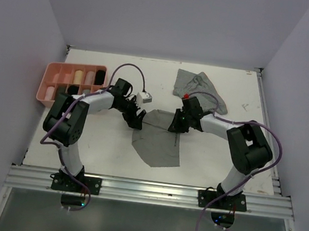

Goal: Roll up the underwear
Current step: Fold the underwear

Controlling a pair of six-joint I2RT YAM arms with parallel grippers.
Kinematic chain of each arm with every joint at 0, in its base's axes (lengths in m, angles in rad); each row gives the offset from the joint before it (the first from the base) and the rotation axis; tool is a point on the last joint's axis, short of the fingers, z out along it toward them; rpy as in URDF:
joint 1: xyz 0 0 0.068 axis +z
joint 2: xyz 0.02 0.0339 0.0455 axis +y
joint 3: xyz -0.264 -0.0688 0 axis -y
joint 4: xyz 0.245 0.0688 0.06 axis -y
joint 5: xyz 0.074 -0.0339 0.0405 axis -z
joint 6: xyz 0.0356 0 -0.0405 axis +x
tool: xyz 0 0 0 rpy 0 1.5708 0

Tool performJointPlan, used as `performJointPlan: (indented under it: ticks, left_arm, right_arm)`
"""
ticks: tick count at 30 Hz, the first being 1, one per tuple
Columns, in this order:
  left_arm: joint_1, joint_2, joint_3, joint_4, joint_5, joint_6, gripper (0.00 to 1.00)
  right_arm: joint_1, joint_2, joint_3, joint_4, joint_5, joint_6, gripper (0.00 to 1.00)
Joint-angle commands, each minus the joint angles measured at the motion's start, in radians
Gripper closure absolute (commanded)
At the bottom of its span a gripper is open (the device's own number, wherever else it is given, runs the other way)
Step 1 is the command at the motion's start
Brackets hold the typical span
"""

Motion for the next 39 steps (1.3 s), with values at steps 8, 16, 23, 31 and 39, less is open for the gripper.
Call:
performJointPlan:
  ticks: [8, 16, 23, 31, 39]
  left_arm:
    - [0.003, -0.038, 0.058, -0.131, 0.046, 0.187, 0.14]
    - [0.003, -0.18, 0.019, 0.008, 0.01, 0.112, 0.15]
    - [-0.004, 0.056, 0.323, 0.04, -0.02, 0.063, 0.25]
    - [-0.018, 0.253, 0.478, 0.116, 0.005, 0.032, 0.31]
    - [-0.044, 0.33, 0.501, 0.139, 0.058, 0.017, 0.31]
  right_arm:
    - [0.029, -0.147, -0.022, 0.011, -0.104, 0.016, 0.73]
    - [-0.061, -0.158, 0.097, -0.104, 0.026, -0.204, 0.73]
    - [-0.114, -0.083, 0.193, -0.178, 0.063, -0.416, 0.68]
    - [-0.126, 0.041, 0.272, -0.164, -0.001, -0.514, 0.66]
    - [-0.138, 0.149, 0.32, -0.178, -0.036, -0.534, 0.65]
